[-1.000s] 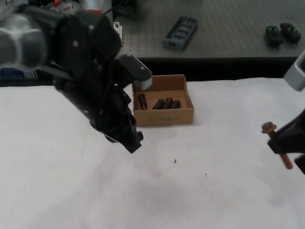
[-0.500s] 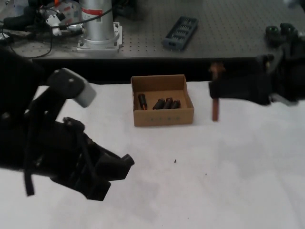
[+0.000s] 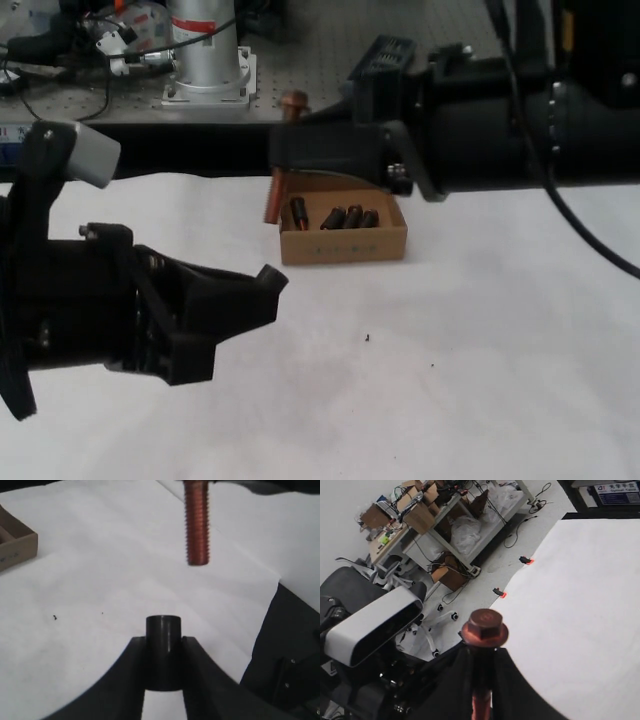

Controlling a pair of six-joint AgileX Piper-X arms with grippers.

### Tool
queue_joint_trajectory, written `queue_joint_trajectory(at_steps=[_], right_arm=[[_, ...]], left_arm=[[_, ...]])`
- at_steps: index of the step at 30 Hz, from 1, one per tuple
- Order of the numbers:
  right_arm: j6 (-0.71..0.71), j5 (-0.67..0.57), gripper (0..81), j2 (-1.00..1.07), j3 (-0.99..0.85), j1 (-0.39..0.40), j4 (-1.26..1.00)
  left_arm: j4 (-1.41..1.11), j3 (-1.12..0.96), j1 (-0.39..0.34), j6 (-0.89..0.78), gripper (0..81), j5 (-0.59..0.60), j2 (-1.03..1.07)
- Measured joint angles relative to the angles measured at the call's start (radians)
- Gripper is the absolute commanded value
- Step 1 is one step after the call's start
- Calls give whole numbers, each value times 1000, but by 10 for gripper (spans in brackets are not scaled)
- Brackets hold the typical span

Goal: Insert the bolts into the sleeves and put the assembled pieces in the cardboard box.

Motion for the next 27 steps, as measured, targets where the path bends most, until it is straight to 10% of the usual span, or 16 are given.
queue_joint_trajectory(at_steps=[27], right_arm=[[-14,36,28,2,1,-88,-22]], left_arm=[[-201,3,0,-125,6,-44,0]])
